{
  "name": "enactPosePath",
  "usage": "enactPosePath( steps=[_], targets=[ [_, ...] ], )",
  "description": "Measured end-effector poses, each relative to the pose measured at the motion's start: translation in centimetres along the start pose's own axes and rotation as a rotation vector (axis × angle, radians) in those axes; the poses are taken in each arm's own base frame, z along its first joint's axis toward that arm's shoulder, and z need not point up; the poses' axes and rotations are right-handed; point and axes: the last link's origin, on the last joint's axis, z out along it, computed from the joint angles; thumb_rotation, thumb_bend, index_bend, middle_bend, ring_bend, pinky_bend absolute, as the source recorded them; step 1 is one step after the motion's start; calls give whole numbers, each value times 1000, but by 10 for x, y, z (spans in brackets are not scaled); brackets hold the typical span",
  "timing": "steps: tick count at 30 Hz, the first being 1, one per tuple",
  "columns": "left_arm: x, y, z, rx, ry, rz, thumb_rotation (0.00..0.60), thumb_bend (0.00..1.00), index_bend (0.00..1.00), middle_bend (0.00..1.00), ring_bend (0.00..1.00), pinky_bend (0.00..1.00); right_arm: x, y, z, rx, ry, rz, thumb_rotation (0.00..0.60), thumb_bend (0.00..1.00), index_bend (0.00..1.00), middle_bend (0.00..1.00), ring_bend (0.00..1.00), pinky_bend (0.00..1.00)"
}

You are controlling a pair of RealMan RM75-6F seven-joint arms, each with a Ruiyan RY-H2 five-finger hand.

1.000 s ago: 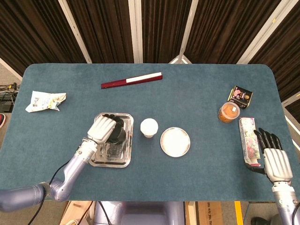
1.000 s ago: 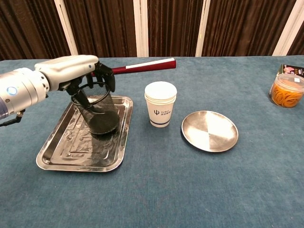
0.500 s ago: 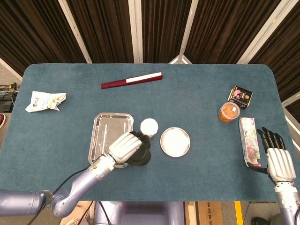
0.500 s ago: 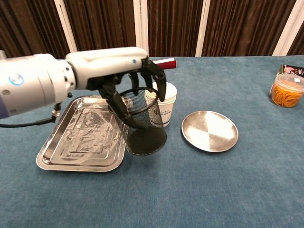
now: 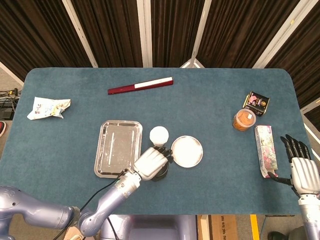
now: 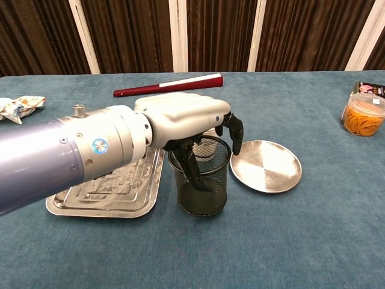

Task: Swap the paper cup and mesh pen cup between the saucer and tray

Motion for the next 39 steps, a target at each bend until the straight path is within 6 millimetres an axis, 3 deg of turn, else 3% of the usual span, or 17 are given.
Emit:
enactPosePath(
  steps=[6,19,25,32,39],
  targets=[
    [-1,-2,0,17,-6,40,600,70,265,34,27,259,0,1,0,-2,6,1,600,0,0,0,0,0],
    [15,2,-12,12,6,22,600,64,253,31,21,239,0,1,0,-14,1,-10,600,0,0,0,0,0],
    [29,7,-13,-29,96,-38,600,32,251,34,17,202,1,1,0,-22,6,-13,600,0,0,0,0,0],
    [51,-3,15,-35,267,-79,600,28,245,3,0,112,-2,5,3,-42,4,-30,600,0,0,0,0,0],
    [60,-16,50,44,222,-150,600,19,222,0,0,73,-7,12,10,-79,-7,-47,600,0,0,0,0,0]
  ],
)
